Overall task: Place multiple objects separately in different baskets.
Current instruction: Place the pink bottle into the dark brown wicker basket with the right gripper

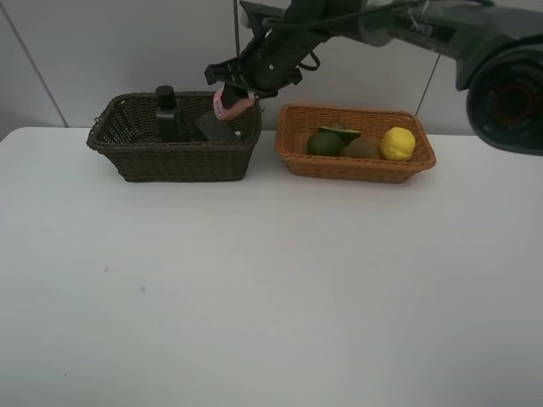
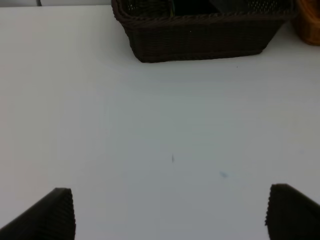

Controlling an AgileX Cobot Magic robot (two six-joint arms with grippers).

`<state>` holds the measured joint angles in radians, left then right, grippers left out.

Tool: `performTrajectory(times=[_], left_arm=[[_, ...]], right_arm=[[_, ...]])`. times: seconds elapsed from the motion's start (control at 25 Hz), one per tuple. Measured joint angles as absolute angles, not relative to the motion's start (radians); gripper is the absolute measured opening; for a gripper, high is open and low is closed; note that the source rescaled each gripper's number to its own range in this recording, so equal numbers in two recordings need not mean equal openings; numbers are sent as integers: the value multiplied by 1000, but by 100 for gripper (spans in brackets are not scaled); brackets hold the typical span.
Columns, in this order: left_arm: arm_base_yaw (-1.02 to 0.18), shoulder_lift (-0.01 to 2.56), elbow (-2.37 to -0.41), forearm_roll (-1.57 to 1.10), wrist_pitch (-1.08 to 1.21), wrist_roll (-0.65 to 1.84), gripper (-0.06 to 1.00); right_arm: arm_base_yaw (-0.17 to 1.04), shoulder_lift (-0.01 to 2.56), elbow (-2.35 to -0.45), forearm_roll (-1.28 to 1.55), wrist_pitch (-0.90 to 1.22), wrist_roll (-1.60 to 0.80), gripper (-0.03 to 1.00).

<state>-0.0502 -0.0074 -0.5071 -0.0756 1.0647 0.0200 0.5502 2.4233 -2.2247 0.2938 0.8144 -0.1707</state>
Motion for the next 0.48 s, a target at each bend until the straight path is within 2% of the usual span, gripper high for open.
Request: performTrajectory(times=[0.16,0.2,0.24,0.36,0.44,0.48], left_arm=[[-50,-7,-507,-76,1065,20,100],[-50,-7,-507,-76,1065,20,100],[-50,-7,-507,-76,1065,20,100],[-50,-7,-507,-76,1065,20,100],[-50,-7,-507,-76,1065,20,100],[-50,-7,-507,-76,1065,20,100]], right_arm=[[554,2456,-2228,272,742,-170,0],[558,2457,-2228,256,722,-170,3],[564,2457,-2228,242,709,-170,12],[584,2456,-2233,217,681,-170,72],[592,2456,-2233,213,687,-170,89],[594,2456,-2233,213,698,-170,94]])
